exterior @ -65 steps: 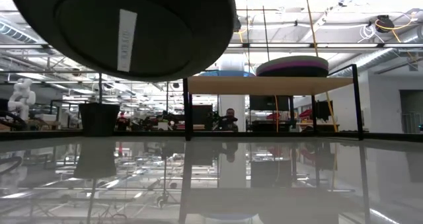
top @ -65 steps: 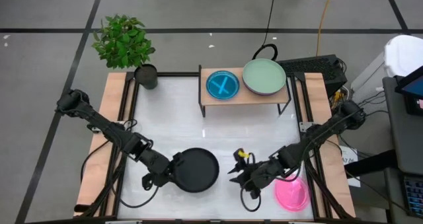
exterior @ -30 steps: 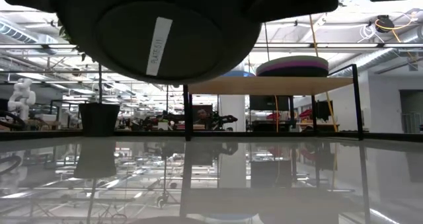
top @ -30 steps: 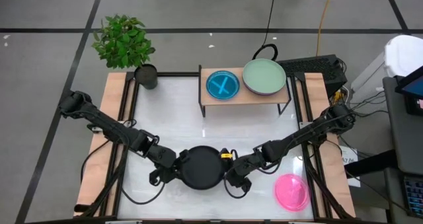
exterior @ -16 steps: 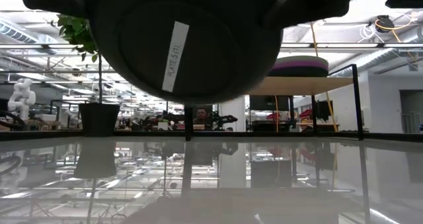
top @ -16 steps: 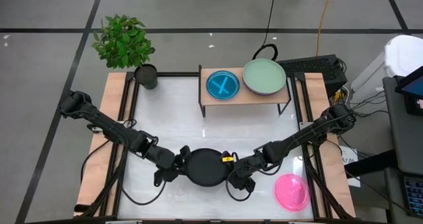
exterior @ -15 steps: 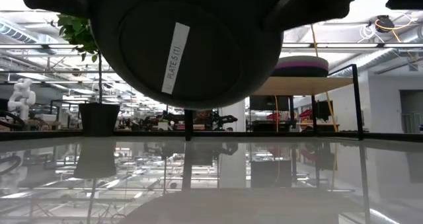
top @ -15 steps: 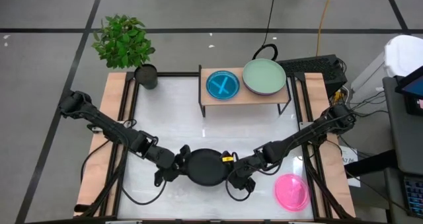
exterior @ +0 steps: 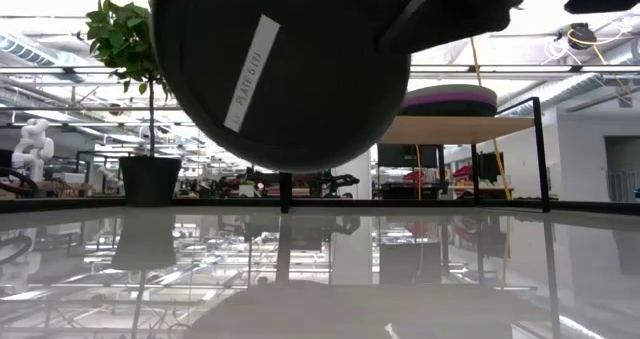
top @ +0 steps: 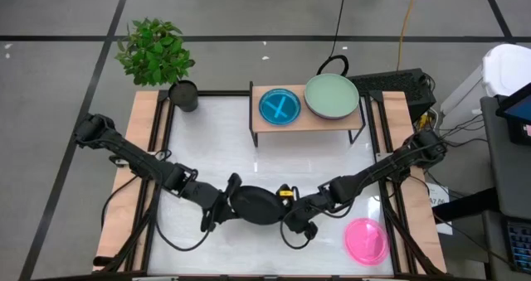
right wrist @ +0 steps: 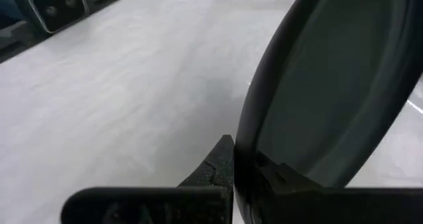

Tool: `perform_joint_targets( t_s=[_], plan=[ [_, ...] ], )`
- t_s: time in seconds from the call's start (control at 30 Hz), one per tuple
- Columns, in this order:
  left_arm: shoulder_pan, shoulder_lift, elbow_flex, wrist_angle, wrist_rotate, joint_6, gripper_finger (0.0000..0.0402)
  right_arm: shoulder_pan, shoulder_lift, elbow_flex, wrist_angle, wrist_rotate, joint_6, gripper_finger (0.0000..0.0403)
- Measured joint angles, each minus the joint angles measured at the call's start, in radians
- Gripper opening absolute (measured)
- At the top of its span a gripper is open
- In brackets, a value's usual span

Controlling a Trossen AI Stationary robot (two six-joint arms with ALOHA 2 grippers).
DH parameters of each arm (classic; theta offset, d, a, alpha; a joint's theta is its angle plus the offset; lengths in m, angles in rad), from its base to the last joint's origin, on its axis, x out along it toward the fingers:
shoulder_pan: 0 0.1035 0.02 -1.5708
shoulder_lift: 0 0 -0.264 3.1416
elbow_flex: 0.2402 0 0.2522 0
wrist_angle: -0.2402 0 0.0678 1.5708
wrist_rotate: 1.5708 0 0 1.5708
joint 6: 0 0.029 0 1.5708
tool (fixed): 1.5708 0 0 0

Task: Place and stack plates onto a shelf
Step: Stack the black plate on top of the light green plate on the shelf

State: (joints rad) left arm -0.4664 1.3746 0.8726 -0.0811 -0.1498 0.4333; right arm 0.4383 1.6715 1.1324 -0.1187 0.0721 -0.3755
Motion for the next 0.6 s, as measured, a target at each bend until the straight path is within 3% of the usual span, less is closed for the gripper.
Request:
perform_joint_targets(
  t_s=[0.13,0.4,0.6],
  plan=[
    [0.001,0.0,0.001,0.002,-0.054,-0.052,0.0267,0.02,-0.036,0.0,-0.066,0.034,0.081,0.0001],
    [-0.027,0.0,0.001,0.105,-0.163,-0.051,0.0271,0.051,-0.094,0.002,-0.216,0.041,0.23,0.0001],
    [-0.04,0.0,0.001,0.139,-0.243,-0.105,0.0271,0.09,-0.134,0.004,-0.328,0.167,0.297,0.0]
  ],
)
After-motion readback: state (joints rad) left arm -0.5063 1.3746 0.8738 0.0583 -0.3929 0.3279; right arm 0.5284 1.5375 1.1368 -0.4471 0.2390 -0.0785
